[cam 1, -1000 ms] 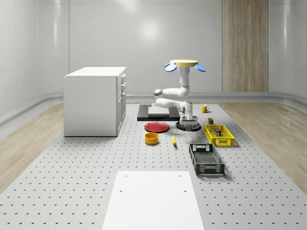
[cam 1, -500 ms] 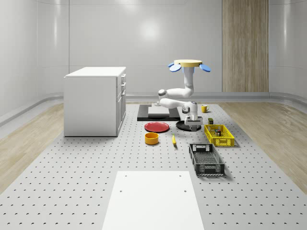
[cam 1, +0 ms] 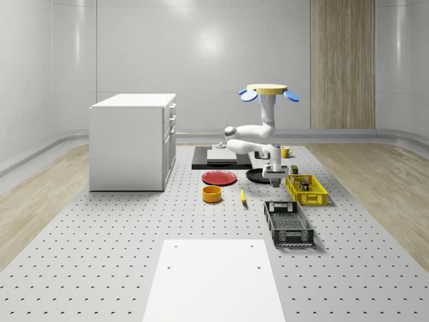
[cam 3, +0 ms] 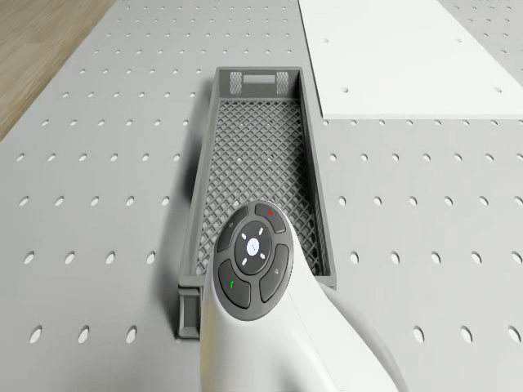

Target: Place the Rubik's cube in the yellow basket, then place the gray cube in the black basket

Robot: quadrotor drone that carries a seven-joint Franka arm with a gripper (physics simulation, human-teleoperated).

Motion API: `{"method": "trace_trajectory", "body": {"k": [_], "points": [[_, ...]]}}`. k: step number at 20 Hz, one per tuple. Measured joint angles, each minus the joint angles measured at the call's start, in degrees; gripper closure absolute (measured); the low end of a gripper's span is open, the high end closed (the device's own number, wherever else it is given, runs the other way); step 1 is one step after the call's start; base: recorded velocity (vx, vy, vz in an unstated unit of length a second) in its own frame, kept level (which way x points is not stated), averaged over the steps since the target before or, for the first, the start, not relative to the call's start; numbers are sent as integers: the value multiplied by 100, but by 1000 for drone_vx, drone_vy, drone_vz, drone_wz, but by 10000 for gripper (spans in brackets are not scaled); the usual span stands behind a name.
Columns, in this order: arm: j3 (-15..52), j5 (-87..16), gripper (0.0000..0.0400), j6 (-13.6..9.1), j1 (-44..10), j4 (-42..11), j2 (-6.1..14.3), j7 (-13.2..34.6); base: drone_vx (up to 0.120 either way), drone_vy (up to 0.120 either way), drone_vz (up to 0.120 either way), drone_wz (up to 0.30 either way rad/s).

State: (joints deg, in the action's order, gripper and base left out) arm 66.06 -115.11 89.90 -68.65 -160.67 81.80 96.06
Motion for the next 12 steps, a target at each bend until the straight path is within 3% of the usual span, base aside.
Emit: {"method": "trace_trajectory", "body": {"k": [12], "points": [[5, 12, 150, 23, -12, 2, 25, 9, 120, 0, 0, 0]]}}
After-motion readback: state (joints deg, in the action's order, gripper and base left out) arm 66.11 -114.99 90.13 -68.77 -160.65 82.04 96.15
